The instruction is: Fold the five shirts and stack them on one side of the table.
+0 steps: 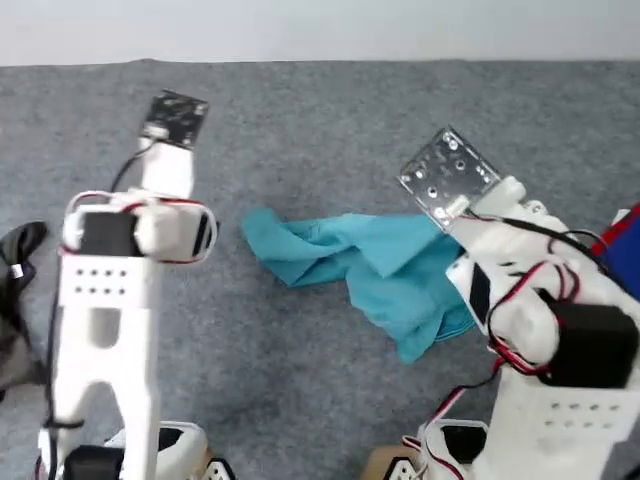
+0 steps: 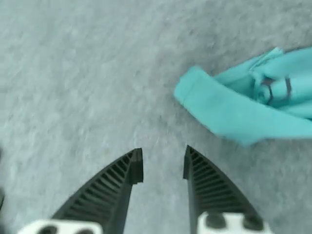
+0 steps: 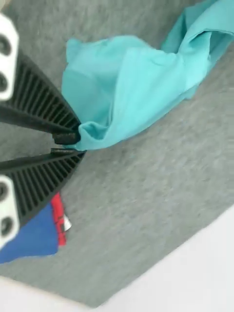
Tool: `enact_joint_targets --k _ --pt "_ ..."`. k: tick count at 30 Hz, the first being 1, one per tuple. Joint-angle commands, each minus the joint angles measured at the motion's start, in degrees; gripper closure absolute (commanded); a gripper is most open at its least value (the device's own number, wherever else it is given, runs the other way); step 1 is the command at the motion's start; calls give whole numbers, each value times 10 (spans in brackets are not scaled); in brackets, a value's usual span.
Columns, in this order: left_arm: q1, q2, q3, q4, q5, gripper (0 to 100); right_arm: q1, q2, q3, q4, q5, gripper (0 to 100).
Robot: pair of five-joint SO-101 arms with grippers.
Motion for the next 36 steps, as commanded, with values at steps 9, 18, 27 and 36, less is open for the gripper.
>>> enact_joint_targets --k 9,18,27,36 --pt "27 269 -192 -38 -28 791 15 -29 49 23 15 988" --pt "49 519 -485 142 4 703 14 -29 68 23 -12 988" --pt "50 731 -741 240 4 701 13 -29 68 23 -18 988" --pt "53 831 -778 241 4 744 13 -34 67 24 -18 988"
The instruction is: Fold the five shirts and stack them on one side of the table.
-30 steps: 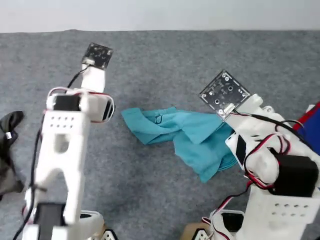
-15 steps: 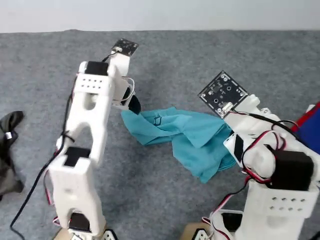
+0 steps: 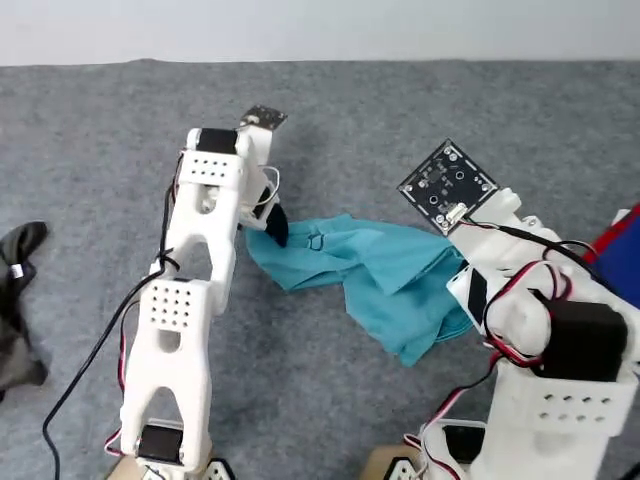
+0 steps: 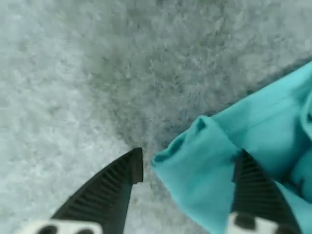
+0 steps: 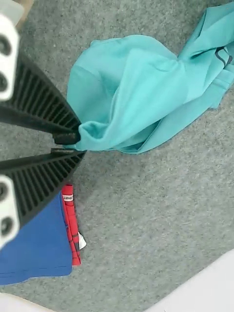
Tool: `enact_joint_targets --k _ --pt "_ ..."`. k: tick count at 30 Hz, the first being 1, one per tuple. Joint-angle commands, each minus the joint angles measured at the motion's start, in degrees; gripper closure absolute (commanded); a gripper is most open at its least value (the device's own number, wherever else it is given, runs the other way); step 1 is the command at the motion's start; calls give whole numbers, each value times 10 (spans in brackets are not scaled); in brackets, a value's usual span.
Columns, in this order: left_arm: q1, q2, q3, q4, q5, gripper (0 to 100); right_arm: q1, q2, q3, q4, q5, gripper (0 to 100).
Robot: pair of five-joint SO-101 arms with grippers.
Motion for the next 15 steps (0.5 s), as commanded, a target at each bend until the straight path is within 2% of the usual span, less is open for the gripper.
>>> enact_joint_targets --k 1,8,15 --pt "5 -3 -23 17 2 767 4 -22 -2 23 -8 988" --pt "6 -33 -28 17 2 968 5 -37 -1 23 -8 988" --pt "6 -123 -24 18 2 993 7 -38 -3 22 -8 988"
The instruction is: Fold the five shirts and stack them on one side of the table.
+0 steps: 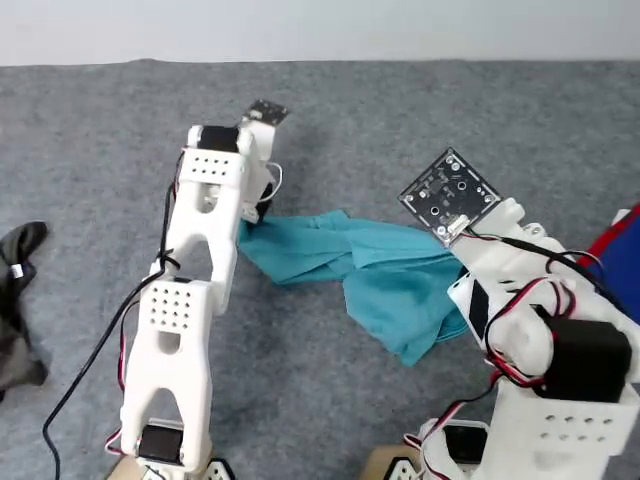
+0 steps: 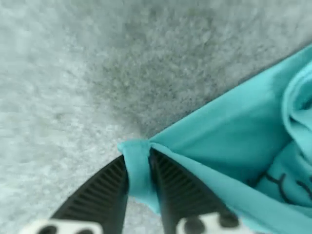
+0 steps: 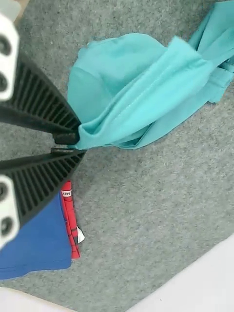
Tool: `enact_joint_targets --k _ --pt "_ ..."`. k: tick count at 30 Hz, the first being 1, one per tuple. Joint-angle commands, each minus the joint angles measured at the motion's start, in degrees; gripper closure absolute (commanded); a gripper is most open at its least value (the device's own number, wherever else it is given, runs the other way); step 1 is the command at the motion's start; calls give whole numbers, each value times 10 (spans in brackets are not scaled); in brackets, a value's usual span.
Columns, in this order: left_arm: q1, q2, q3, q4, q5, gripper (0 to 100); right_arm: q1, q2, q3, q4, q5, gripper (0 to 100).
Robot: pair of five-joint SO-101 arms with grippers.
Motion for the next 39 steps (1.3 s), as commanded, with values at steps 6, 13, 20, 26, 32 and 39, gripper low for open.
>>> enact_joint_targets --k 6,13,20,26,32,39 --pt "1 -200 -14 17 4 993 13 -12 -26 5 -17 989" --pt "0 -363 -14 16 4 993 73 -10 -40 -111 -24 989" --pt "0 -493 -15 16 4 993 118 -6 -86 -240 -25 989" --pt "0 -580 -17 15 4 994 119 -6 -128 -335 -24 989" --pt "0 -641 -17 15 2 994 140 -7 -188 -356 -25 989" --pt "0 -722 -14 16 0 994 159 -10 -236 -358 -21 989"
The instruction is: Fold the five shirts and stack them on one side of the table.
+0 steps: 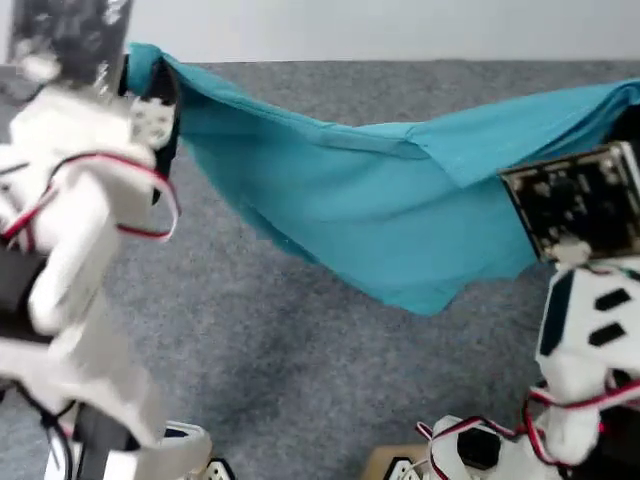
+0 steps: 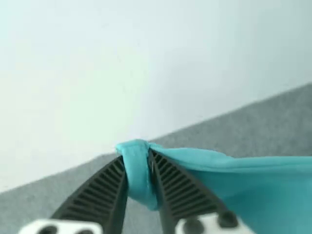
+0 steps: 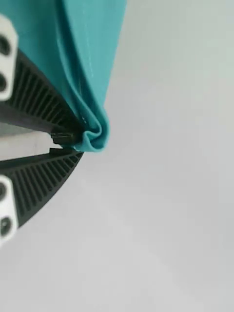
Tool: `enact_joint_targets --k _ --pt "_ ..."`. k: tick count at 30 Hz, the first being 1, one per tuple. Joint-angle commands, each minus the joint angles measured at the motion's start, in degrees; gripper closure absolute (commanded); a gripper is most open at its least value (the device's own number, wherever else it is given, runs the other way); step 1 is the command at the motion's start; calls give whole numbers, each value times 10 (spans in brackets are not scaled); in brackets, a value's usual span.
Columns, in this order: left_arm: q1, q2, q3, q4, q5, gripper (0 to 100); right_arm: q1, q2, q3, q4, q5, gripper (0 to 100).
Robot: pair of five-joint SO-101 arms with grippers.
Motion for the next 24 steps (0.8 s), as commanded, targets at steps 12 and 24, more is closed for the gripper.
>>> enact_joint_targets --k 12,24 --pt "-1 -162 -12 11 -78 994 60 -8 -93 -50 -6 989" --pt "-4 -242 -12 11 -82 994 75 -59 -93 -126 -3 988"
